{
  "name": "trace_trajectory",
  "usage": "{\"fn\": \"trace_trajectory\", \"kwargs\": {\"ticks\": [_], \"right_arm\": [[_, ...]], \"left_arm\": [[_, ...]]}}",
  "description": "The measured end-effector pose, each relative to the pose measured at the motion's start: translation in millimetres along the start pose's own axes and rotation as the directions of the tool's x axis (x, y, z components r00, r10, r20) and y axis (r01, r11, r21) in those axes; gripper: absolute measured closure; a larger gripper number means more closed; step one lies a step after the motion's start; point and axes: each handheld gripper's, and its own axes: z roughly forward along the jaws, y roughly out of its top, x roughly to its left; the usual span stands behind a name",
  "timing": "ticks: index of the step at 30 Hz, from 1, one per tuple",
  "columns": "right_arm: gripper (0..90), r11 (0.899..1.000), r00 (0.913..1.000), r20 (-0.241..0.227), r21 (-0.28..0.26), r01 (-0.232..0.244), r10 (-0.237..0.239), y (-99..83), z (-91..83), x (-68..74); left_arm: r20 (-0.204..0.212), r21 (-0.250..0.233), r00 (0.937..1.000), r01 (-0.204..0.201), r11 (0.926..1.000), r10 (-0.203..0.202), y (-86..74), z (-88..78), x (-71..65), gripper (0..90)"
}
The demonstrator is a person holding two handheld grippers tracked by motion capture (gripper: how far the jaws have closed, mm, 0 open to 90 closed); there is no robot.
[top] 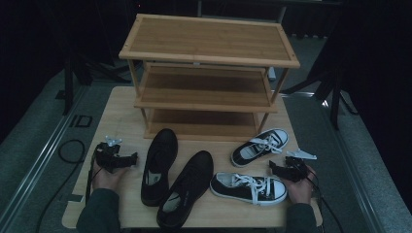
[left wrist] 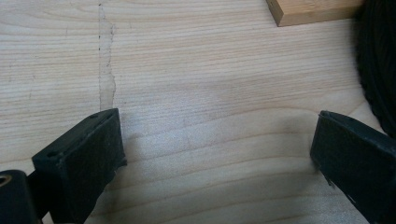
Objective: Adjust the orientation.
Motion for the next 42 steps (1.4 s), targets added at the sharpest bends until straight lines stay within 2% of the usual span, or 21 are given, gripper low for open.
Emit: {"fn": "trace_trajectory", "kwargs": {"ticks": [5, 8, 9, 10, 12, 16, 17, 19, 20, 22, 25, 27, 28, 29, 30, 33, 35, 37, 38, 40, 42], "right_arm": [[25.3, 1.000, 1.0000, 0.001, 0.001, 0.001, -0.001, 0.0, 0.0, 0.1], [25.0, 1.000, 1.0000, 0.000, 0.001, 0.003, -0.003, 0.0, 0.0, 0.0], [24.7, 1.000, 1.0000, -0.001, 0.002, 0.004, -0.004, 0.1, 0.1, 0.1], [24.7, 1.000, 1.0000, -0.001, 0.002, 0.004, -0.004, 0.1, 0.1, 0.1], [23.9, 1.000, 1.0000, -0.004, 0.003, 0.005, -0.005, 0.1, 0.2, 0.0], [23.5, 1.000, 0.9999, -0.008, 0.003, 0.007, -0.007, 0.2, 0.3, -0.1], [23.0, 1.000, 0.9999, -0.009, 0.004, 0.007, -0.007, 0.2, 0.4, 0.0], [22.8, 1.000, 0.9999, -0.011, 0.003, 0.005, -0.005, 0.3, 0.4, 0.0], [22.8, 1.000, 0.9999, -0.012, 0.003, 0.006, -0.006, 0.3, 0.4, -0.1], [22.8, 1.000, 0.9999, -0.012, 0.003, 0.005, -0.005, 0.3, 0.4, -0.1], [22.5, 1.000, 0.9999, -0.013, 0.004, 0.005, -0.005, 0.3, 0.5, -0.1], [22.5, 1.000, 0.9999, -0.013, 0.003, 0.005, -0.005, 0.3, 0.5, -0.2], [22.5, 1.000, 0.9999, -0.013, 0.003, 0.005, -0.005, 0.3, 0.5, -0.2], [22.5, 1.000, 0.9999, -0.013, 0.003, 0.005, -0.005, 0.3, 0.5, -0.2], [22.5, 1.000, 0.9999, -0.013, 0.003, 0.005, -0.005, 0.3, 0.5, -0.1], [22.5, 1.000, 0.9999, -0.013, 0.004, 0.005, -0.005, 0.3, 0.5, -0.1], [22.5, 1.000, 0.9999, -0.013, 0.004, 0.007, -0.007, 0.3, 0.5, -0.2], [22.5, 1.000, 0.9999, -0.012, 0.004, 0.007, -0.007, 0.3, 0.5, -0.1], [22.5, 1.000, 0.9999, -0.012, 0.004, 0.007, -0.007, 0.3, 0.5, -0.1], [22.5, 1.000, 0.9999, -0.012, 0.004, 0.007, -0.007, 0.3, 0.5, -0.1], [22.6, 1.000, 0.9999, -0.012, 0.004, 0.007, -0.007, 0.3, 0.5, 0.0]], "left_arm": [[-0.002, -0.006, 1.0000, 0.002, 1.0000, -0.002, -0.6, -0.8, 0.6, 3.2], [-0.008, -0.017, 0.9999, 0.010, 0.9998, -0.010, -1.7, -2.8, 2.2, 11.6], [-0.011, -0.023, 0.9998, 0.016, 0.9996, -0.016, -1.8, -4.6, 4.1, 11.6], [-0.011, -0.023, 0.9998, 0.016, 0.9996, -0.016, -1.8, -4.6, 4.1, 17.5], [-0.015, -0.023, 0.9997, 0.020, 0.9995, -0.020, -2.0, -6.1, 5.2, 22.3], [-0.013, -0.027, 0.9998, 0.016, 0.9995, -0.017, -2.4, -7.6, 7.3, 28.2], [-0.007, -0.029, 0.9999, 0.010, 0.9995, -0.011, -2.8, -9.9, 8.3, 37.9], [-0.002, -0.026, 1.0000, 0.008, 0.9996, -0.008, -2.9, -11.4, 8.9, 44.2], [0.011, -0.019, 0.9999, 0.003, 0.9998, -0.003, -2.6, -13.1, 9.5, 46.0], [0.011, -0.019, 0.9999, 0.003, 0.9998, -0.003, -2.6, -13.1, 9.5, 47.4], [0.073, 0.013, 0.9973, -0.004, 0.9999, 0.003, -1.4, -18.2, 9.0, 51.9], [0.080, 0.016, 0.9967, -0.014, 0.9998, 0.013, -0.8, -20.4, 7.9, 55.6], [0.102, 0.014, 0.9946, -0.023, 0.9996, 0.022, 0.9, -25.9, 5.9, 57.2], [0.102, 0.014, 0.9946, -0.023, 0.9996, 0.022, 0.9, -25.9, 5.9, 58.3], [0.126, 0.010, 0.9917, -0.026, 0.9996, 0.025, 3.4, -32.0, 3.6, 58.9], [0.139, 0.023, 0.9902, -0.018, 0.9996, 0.015, 5.7, -36.6, 1.7, 58.8], [0.157, 0.003, 0.9872, -0.026, 0.9997, 0.025, 8.8, -49.2, -1.4, 58.9], [0.165, -0.003, 0.9860, -0.026, 0.9997, 0.026, 10.1, -53.6, -2.0, 58.8], [0.173, -0.021, 0.9843, -0.033, 0.9992, 0.036, 13.0, -62.5, -2.5, 58.8], [0.173, -0.021, 0.9843, -0.033, 0.9992, 0.036, 13.0, -62.5, -2.5, 58.6], [0.189, -0.035, 0.9804, -0.048, 0.9982, 0.053, 18.6, -75.6, -4.1, 58.4]]}}
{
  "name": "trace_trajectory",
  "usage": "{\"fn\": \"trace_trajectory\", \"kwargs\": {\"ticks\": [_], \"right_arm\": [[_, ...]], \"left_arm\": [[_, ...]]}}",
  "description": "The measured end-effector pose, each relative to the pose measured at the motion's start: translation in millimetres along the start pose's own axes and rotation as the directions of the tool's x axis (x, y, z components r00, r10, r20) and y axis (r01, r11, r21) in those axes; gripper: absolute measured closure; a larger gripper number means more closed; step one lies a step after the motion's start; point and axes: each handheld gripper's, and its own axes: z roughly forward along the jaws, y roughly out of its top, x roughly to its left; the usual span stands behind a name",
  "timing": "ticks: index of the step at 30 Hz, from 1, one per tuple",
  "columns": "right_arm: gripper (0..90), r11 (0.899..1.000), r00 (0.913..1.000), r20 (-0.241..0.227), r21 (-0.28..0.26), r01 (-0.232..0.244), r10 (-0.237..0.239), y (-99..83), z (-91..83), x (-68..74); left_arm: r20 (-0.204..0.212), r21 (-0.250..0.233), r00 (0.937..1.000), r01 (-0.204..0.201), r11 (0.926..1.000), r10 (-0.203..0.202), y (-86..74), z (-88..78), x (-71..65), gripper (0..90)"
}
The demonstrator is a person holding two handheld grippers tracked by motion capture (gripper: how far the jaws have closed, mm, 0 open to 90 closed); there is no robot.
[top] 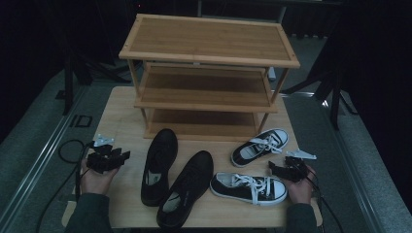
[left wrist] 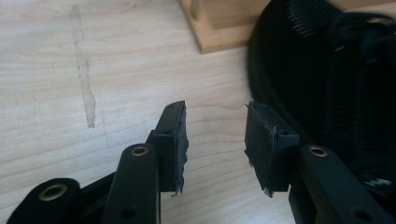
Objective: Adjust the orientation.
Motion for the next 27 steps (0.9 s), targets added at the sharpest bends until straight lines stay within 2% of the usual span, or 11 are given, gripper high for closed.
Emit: {"fn": "trace_trajectory", "kwargs": {"ticks": [4, 5, 7, 9, 10, 11, 15, 16, 19, 24, 27], "right_arm": [[22.5, 1.000, 1.0000, 0.001, 0.000, 0.000, 0.000, 0.0, 0.1, 0.2], [22.5, 1.000, 1.0000, 0.001, 0.000, 0.000, 0.000, 0.0, 0.1, 0.2], [22.6, 1.000, 1.0000, 0.001, 0.000, 0.000, 0.000, 0.0, 0.0, 0.2], [22.6, 1.000, 1.0000, 0.001, 0.000, 0.000, 0.000, 0.0, 0.0, 0.1], [22.6, 1.000, 1.0000, 0.001, 0.000, 0.000, 0.000, 0.0, 0.0, 0.1], [22.5, 1.000, 1.0000, 0.000, 0.000, 0.000, 0.000, 0.0, 0.0, 0.1], [22.5, 1.000, 1.0000, 0.001, 0.000, 0.000, 0.000, 0.0, 0.0, 0.1], [22.5, 1.000, 1.0000, 0.001, 0.000, 0.000, 0.000, 0.0, 0.0, 0.1], [22.5, 1.000, 1.0000, 0.000, 0.000, -0.001, 0.001, 0.0, 0.0, 0.1], [22.5, 1.000, 1.0000, 0.001, 0.000, 0.000, 0.000, 0.0, 0.1, 0.1], [22.6, 1.000, 1.0000, 0.001, 0.000, 0.000, 0.000, 0.0, 0.1, 0.3]], "left_arm": [[0.025, -0.018, 0.9990, -0.036, 0.9992, 0.037, 7.0, -13.0, -8.9, 58.4], [0.029, -0.020, 0.9986, -0.044, 0.9988, 0.045, 8.4, -15.2, -11.1, 61.5], [0.055, -0.025, 0.9961, -0.067, 0.9974, 0.069, 12.8, -20.8, -18.2, 62.8], [0.065, -0.019, 0.9934, -0.093, 0.9955, 0.094, 17.1, -25.2, -24.8, 64.3], [0.065, -0.019, 0.9934, -0.093, 0.9955, 0.094, 17.1, -25.2, -24.8, 65.4], [0.096, -0.019, 0.9891, -0.111, 0.9937, 0.112, 22.9, -30.1, -31.3, 68.6], [0.141, -0.008, 0.9827, -0.119, 0.9928, 0.119, 31.9, -35.5, -35.8, 73.1], [0.141, -0.008, 0.9827, -0.119, 0.9928, 0.119, 31.9, -35.5, -35.8, 74.2], [0.153, 0.019, 0.9805, -0.127, 0.9917, 0.123, 37.2, -37.6, -37.5, 74.3], [0.169, 0.061, 0.9720, -0.176, 0.9825, 0.164, 40.5, -40.9, -43.8, 73.9], [0.177, 0.079, 0.9692, -0.188, 0.9790, 0.172, 42.9, -43.3, -47.9, 73.4]]}}
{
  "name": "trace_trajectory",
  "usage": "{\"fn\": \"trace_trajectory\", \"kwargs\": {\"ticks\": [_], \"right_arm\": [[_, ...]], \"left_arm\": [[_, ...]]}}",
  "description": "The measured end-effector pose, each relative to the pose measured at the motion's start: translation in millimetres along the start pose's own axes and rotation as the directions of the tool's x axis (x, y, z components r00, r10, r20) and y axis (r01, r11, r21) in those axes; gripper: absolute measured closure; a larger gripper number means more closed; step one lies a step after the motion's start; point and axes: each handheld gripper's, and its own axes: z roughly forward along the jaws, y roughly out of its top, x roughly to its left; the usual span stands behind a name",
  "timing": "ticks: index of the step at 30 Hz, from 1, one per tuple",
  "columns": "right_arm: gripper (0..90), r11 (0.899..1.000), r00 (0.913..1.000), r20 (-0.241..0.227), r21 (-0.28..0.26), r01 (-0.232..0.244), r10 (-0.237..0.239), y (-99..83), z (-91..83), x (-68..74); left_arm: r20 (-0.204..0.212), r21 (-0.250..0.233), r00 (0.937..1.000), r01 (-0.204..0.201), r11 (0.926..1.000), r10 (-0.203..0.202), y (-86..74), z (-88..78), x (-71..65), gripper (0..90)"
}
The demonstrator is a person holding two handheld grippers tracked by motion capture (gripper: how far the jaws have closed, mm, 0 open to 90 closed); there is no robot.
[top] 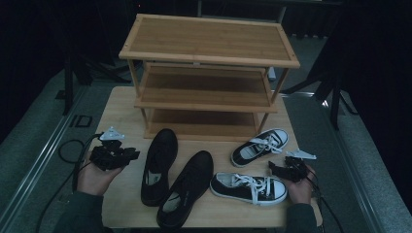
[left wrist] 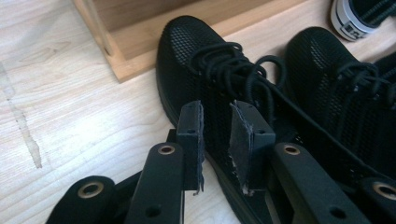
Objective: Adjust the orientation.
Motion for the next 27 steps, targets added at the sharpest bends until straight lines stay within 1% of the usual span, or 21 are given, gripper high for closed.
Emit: {"fn": "trace_trajectory", "kwargs": {"ticks": [6, 13, 16, 17, 19, 23, 27], "right_arm": [[22.5, 1.000, 1.0000, 0.001, 0.000, 0.001, -0.001, 0.0, 0.0, 0.1], [22.5, 1.000, 1.0000, 0.001, 0.000, 0.001, -0.001, 0.0, 0.1, 0.1], [22.5, 1.000, 1.0000, 0.001, 0.000, 0.001, -0.001, 0.0, 0.0, 0.1], [22.5, 1.000, 1.0000, 0.001, 0.000, 0.000, 0.000, 0.0, 0.0, 0.1], [22.5, 1.000, 1.0000, 0.000, 0.000, 0.000, 0.000, 0.0, 0.0, 0.0], [22.5, 1.000, 1.0000, 0.000, 0.000, 0.000, 0.000, 0.0, 0.0, -0.1], [22.5, 1.000, 1.0000, -0.001, 0.000, 0.000, 0.000, 0.0, 0.0, -0.2]], "left_arm": [[0.014, 0.020, 0.9999, -0.004, 0.9998, 0.003, 7.1, -1.1, -7.3, 70.4], [0.024, 0.059, 0.9994, -0.028, 0.9979, 0.026, 16.0, 5.4, -16.3, 70.3], [0.016, 0.073, 0.9996, -0.022, 0.9971, 0.021, 18.4, 8.3, -19.7, 70.8], [0.018, 0.079, 0.9997, -0.016, 0.9967, 0.015, 19.0, 9.6, -20.6, 71.0], [0.018, 0.088, 0.9997, -0.016, 0.9960, 0.014, 19.4, 11.6, -22.0, 71.1], [0.023, 0.113, 0.9996, -0.018, 0.9935, 0.015, 18.9, 17.6, -24.8, 71.5], [0.012, 0.148, 0.9997, -0.024, 0.9886, 0.023, 17.7, 25.2, -26.5, 71.8]]}}
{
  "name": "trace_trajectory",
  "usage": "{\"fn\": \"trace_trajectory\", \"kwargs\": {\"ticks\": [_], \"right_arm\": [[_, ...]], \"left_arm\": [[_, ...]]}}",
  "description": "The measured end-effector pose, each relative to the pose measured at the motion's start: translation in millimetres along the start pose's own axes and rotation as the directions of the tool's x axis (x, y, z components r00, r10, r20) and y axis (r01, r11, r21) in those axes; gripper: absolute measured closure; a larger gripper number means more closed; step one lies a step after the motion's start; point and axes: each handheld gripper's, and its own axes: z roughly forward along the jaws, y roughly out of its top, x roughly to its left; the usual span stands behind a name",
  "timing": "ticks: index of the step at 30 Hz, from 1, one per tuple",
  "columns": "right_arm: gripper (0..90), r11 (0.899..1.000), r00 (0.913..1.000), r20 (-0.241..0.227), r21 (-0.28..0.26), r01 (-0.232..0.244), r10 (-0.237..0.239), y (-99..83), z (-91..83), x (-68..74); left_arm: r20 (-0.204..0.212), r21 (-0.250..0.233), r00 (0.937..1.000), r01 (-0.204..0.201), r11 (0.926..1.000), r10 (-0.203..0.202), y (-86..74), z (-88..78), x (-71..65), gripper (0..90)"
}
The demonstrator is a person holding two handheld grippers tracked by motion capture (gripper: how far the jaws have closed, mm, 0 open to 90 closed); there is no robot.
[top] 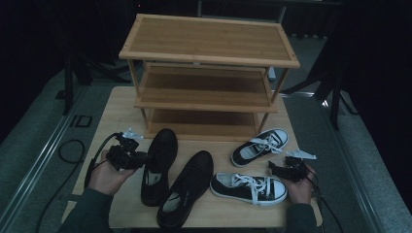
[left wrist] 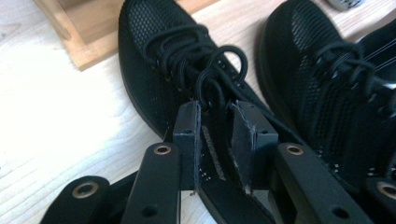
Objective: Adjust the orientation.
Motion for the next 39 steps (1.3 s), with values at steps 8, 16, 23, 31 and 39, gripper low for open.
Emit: {"fn": "trace_trajectory", "kwargs": {"ticks": [8, 16, 23, 31, 39], "right_arm": [[22.6, 1.000, 1.0000, -0.006, -0.003, -0.008, 0.008, -0.1, -0.2, -0.8], [22.5, 1.000, 1.0000, -0.005, -0.003, -0.007, 0.007, -0.1, -0.2, -0.7], [22.6, 1.000, 0.9999, -0.006, -0.003, -0.009, 0.008, -0.1, -0.2, -0.8], [22.6, 1.000, 1.0000, -0.005, -0.003, -0.007, 0.007, -0.1, -0.2, -0.7], [22.6, 1.000, 1.0000, -0.003, -0.001, -0.003, 0.003, 0.0, -0.1, -0.4]], "left_arm": [[-0.004, 0.064, 0.9999, 0.011, 0.9979, -0.011, 4.6, 14.1, -2.5, 75.6], [-0.016, 0.115, 0.9998, 0.013, 0.9933, -0.011, 6.6, 25.0, -2.6, 75.4], [-0.032, 0.145, 0.9992, -0.017, 0.9893, 0.022, 5.1, 18.0, 3.1, 86.4], [-0.039, 0.133, 0.9991, -0.007, 0.9911, 0.013, -4.8, 12.0, 14.6, 85.9], [-0.049, 0.164, 0.9979, -0.033, 0.9859, 0.042, -0.2, 26.6, 13.0, 80.7]]}}
